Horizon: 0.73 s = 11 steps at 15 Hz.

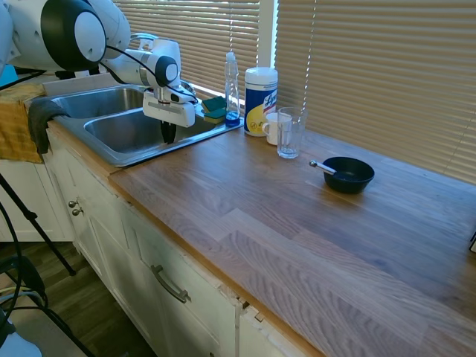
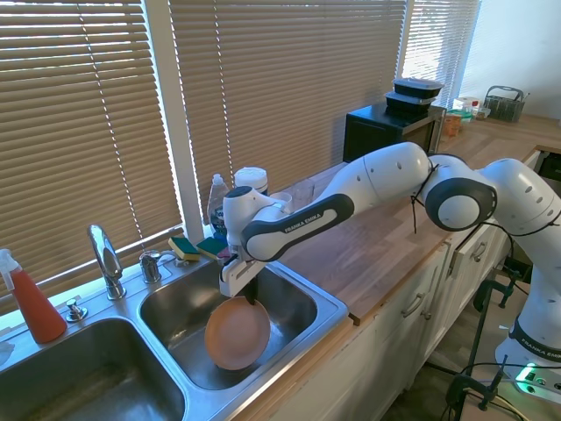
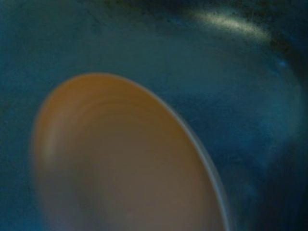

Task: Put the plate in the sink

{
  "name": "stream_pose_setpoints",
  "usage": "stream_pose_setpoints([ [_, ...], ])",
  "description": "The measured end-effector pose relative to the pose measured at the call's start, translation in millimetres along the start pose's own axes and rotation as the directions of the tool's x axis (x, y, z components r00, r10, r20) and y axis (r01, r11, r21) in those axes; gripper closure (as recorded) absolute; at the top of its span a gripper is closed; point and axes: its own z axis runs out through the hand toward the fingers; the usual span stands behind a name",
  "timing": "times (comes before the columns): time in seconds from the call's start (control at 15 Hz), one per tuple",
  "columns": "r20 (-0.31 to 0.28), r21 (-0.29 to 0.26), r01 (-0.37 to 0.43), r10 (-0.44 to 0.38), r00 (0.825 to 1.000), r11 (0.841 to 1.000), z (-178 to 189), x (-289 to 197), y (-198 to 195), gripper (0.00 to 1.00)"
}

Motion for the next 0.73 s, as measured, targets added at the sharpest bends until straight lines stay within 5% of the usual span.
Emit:
stream_pose_setpoints([
  [0.4, -0.017, 0.025, -0.005, 0.006, 1.000, 1.000, -16.5, 4.0, -6.5, 0.00],
  [0.73, -0.048, 0.081, -0.034, 0.038, 0.998, 0.996, -74.9, 0.0, -2.1, 0.00],
])
